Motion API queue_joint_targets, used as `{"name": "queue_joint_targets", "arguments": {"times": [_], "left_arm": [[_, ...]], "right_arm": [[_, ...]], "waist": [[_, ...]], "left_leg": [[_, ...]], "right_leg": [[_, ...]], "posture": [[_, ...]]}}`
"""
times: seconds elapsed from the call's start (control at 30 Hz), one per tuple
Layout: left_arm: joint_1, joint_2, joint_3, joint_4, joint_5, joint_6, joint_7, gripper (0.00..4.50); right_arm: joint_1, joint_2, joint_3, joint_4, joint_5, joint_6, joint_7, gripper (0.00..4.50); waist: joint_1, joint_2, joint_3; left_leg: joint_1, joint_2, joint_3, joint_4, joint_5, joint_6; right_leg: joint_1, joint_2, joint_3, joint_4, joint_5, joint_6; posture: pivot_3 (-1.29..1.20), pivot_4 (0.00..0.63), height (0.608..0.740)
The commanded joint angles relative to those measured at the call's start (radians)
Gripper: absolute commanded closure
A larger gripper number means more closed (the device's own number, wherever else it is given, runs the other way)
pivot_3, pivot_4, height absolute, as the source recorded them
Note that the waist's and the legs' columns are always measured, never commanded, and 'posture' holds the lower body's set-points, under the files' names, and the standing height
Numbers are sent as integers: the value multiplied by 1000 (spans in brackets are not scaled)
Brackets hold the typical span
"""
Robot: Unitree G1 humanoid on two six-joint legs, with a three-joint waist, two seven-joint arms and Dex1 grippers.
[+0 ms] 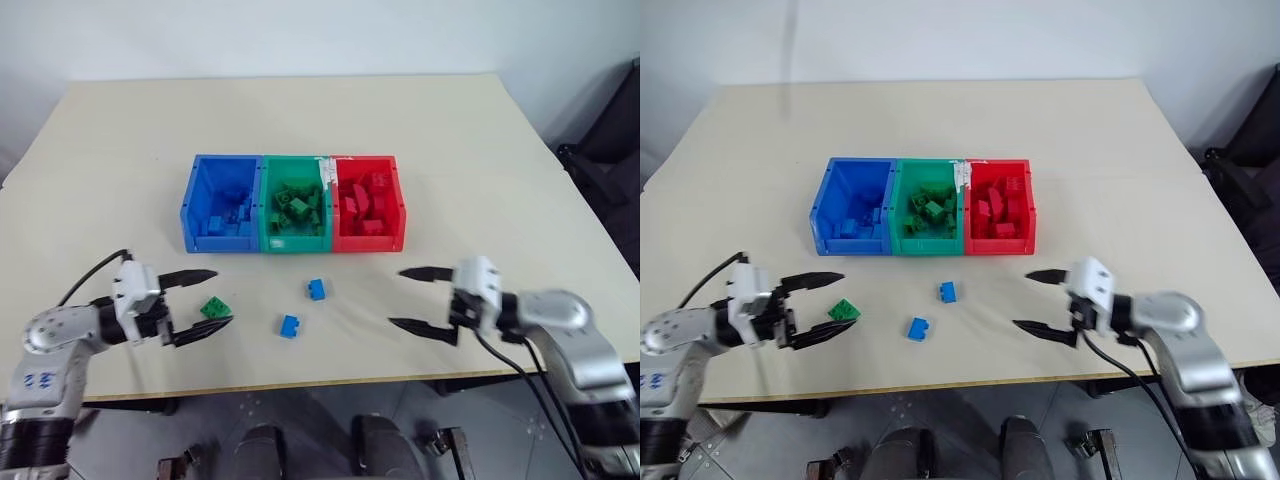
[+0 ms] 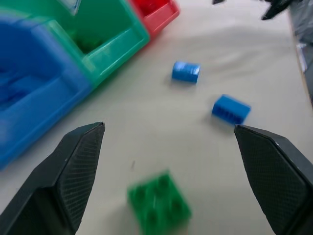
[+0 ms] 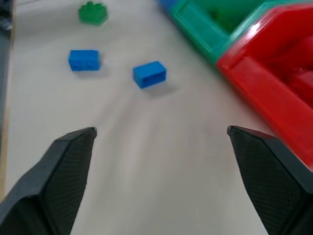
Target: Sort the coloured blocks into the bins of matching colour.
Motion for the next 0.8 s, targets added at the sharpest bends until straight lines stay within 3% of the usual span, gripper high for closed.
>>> {"name": "queue_joint_targets", "arguments": {"times": [0.03, 0.2, 0.43, 0.53, 0.73, 0.8], "left_arm": [[92, -1, 111, -103, -51, -18, 7, 0], [244, -25, 171, -212, -88, 29, 20, 0], [306, -56, 173, -294, -101, 42, 60, 0], [305, -63, 168, -304, -100, 44, 69, 0], [296, -77, 160, -303, -102, 40, 86, 0], [293, -87, 158, -302, -105, 42, 95, 0]], "right_arm": [[-81, 59, 114, 18, -34, 92, -10, 30], [-206, 172, 233, 154, -123, 56, -23, 30], [-315, 254, 292, 377, -232, -108, -13, 30], [-337, 249, 290, 438, -253, -175, 13, 605], [-337, 227, 275, 484, -258, -262, 73, 2654], [-342, 233, 270, 482, -250, -258, 83, 3011]], "waist": [[8, 0, 0], [23, 0, 0], [16, -1, 0], [16, -1, 0], [16, -1, 0], [16, -1, 0]], "left_leg": [[0, 0, 0, -1, 0, 0], [-4, -2, -1, -1, -2, 2], [-4, -2, 0, -1, -3, 3], [-4, -2, 0, -1, -3, 3], [-3, -2, 1, -1, -3, 3], [-3, -2, 1, 0, -3, 3]], "right_leg": [[0, 0, -1, 0, 0, -1], [0, -2, -3, 2, 0, -1], [0, -2, -4, 0, 0, 0], [0, -2, -4, 0, 0, -1], [0, -1, -4, 0, 0, 0], [0, -1, -4, 0, 0, 0]], "posture": [[0, 150, 740], [0, 150, 740], [0, 150, 740], [0, 150, 740], [0, 150, 740], [0, 150, 740]]}}
